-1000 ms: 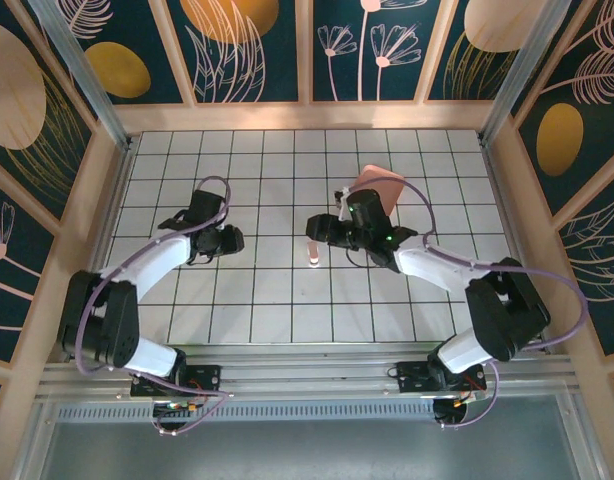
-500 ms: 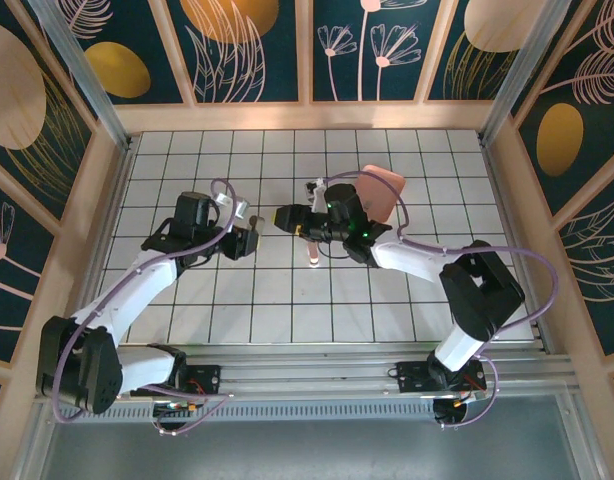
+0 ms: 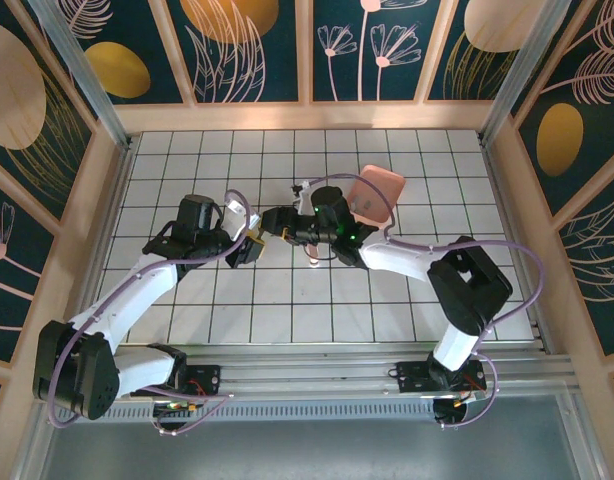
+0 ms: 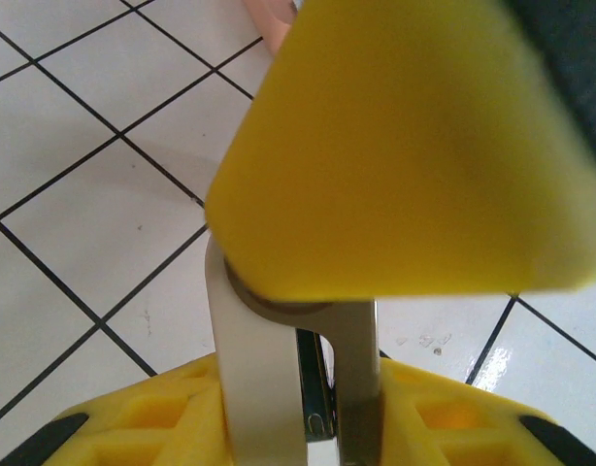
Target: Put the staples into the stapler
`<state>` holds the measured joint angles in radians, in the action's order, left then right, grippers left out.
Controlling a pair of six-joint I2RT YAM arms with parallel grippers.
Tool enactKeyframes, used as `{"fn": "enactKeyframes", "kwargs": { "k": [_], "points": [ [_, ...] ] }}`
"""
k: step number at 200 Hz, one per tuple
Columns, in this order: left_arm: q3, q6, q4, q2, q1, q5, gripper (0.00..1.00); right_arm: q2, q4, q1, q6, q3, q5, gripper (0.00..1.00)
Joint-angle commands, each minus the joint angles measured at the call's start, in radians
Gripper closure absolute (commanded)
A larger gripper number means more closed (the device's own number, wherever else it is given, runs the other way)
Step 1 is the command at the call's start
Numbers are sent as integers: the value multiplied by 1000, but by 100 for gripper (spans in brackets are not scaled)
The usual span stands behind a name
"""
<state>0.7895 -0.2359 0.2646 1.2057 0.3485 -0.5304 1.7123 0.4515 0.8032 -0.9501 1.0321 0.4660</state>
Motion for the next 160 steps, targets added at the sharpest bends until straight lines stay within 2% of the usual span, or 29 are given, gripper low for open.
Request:
{"fn": "enactKeyframes", "kwargs": {
  "k": [1, 25, 49, 53, 63, 68, 89, 109, 124, 140, 160],
  "points": [
    [11, -26, -45, -23, 9, -4, 63, 24, -6, 8, 0, 37, 10, 52],
    [16, 14, -69, -18, 11, 2, 64, 31, -8, 12, 1, 37, 8, 59],
    [16, 33, -94, -20, 16, 3, 62, 21, -11, 14, 25, 29, -4, 74],
    [17, 35, -94, -20, 17, 3, 59, 15, -13, 13, 34, 25, -10, 76],
    [20, 37, -91, -21, 17, 6, 42, -4, -18, 10, 74, 11, -22, 79],
    [24, 35, -87, -21, 17, 6, 37, -15, -20, 5, 99, 1, -28, 80],
    [46, -11, -55, -21, 17, -36, 25, -88, -9, -33, 214, -67, -23, 83],
    [65, -93, -19, -22, 17, -87, 25, -176, 35, -90, 316, -160, 13, 85],
    [83, -174, 6, -18, 17, -144, 30, -246, 89, -137, 394, -232, 64, 87],
    [91, -252, 11, -12, 17, -203, 35, -305, 125, -177, 476, -284, 144, 88],
    [113, -320, 18, 11, 21, -287, 37, -346, 151, -214, 570, -318, 264, 88]
  ]
}}
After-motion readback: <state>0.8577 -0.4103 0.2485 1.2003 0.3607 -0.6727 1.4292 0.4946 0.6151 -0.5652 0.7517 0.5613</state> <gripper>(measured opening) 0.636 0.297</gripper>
